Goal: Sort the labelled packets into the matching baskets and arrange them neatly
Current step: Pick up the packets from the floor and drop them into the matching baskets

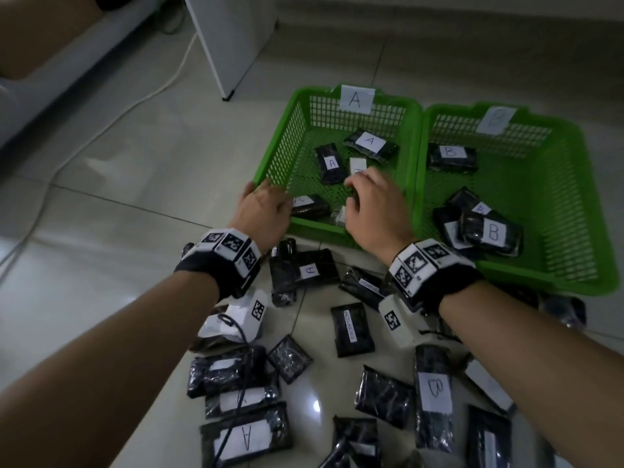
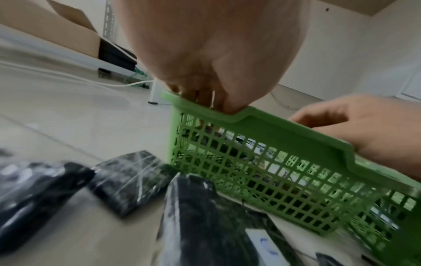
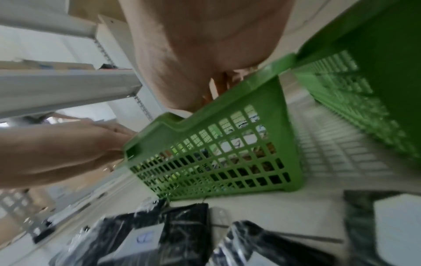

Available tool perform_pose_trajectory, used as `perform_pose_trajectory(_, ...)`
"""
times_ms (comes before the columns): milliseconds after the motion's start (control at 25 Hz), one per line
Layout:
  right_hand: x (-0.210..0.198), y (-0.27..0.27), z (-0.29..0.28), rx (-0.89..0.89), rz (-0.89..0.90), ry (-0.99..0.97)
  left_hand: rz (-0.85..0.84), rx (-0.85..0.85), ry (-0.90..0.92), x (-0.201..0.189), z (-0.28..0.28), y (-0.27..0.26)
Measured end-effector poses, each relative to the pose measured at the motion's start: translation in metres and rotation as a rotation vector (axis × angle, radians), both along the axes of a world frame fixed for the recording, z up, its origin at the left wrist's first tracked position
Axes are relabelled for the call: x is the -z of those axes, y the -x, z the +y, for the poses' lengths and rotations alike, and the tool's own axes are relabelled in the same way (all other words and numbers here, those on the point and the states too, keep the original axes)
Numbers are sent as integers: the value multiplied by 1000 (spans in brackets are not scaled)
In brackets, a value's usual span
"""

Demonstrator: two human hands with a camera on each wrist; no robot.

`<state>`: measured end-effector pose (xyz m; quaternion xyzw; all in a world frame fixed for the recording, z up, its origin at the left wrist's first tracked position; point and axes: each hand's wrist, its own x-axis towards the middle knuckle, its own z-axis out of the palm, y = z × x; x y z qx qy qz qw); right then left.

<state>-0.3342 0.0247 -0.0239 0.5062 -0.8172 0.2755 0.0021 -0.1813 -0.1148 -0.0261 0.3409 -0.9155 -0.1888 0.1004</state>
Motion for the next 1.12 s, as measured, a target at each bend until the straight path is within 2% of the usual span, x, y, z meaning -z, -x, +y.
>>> perform_pose_trajectory(80, -11, -15, 8, -179, 25, 160, 207, -69, -5, -4, 6, -20)
perform_pose_trajectory(160, -14, -35, 14, -387, 20, 152, 357, -215, 26, -8, 14, -46)
perform_pose_trajectory(240, -11, -55, 18, -594, 94, 69, 322, -317, 0, -5, 24, -72)
perform_pose_trajectory(320, -8, -71, 20, -730, 200, -49, 207, -321, -48, 3, 33, -91)
perform_pose_trajectory(360, -6, -78, 21, -715, 193, -159, 157, -289, -69, 8, 36, -98)
perform_pose_trajectory(480, 6, -88, 22, -492, 137, -532, 0, -147, -146, 19, 47, -113)
perform_pose_trajectory(560, 14, -86, 26, -437, 137, -611, -46, -112, -157, 21, 55, -115)
perform_pose_trajectory(640, 9, -83, 31, -452, 137, -524, 20, -136, -104, 19, 61, -114)
perform_pose_trajectory(760, -8, -77, 49, -439, 146, -226, 76, -221, -73, 11, 66, -104)
perform_pose_trajectory(880, -25, -59, 59, -303, 143, 46, -127, -220, -141, 10, 71, -86)
perform_pose_trajectory(960, -35, -39, 59, -146, 103, 56, -337, -178, -189, 14, 79, -75)
perform_pose_trajectory(1000, -39, -28, 59, -76, 68, 26, -389, -169, -194, 17, 82, -70)
perform_pose_trajectory(1120, -38, -10, 57, 26, -21, 13, -340, -213, -219, 23, 85, -67)
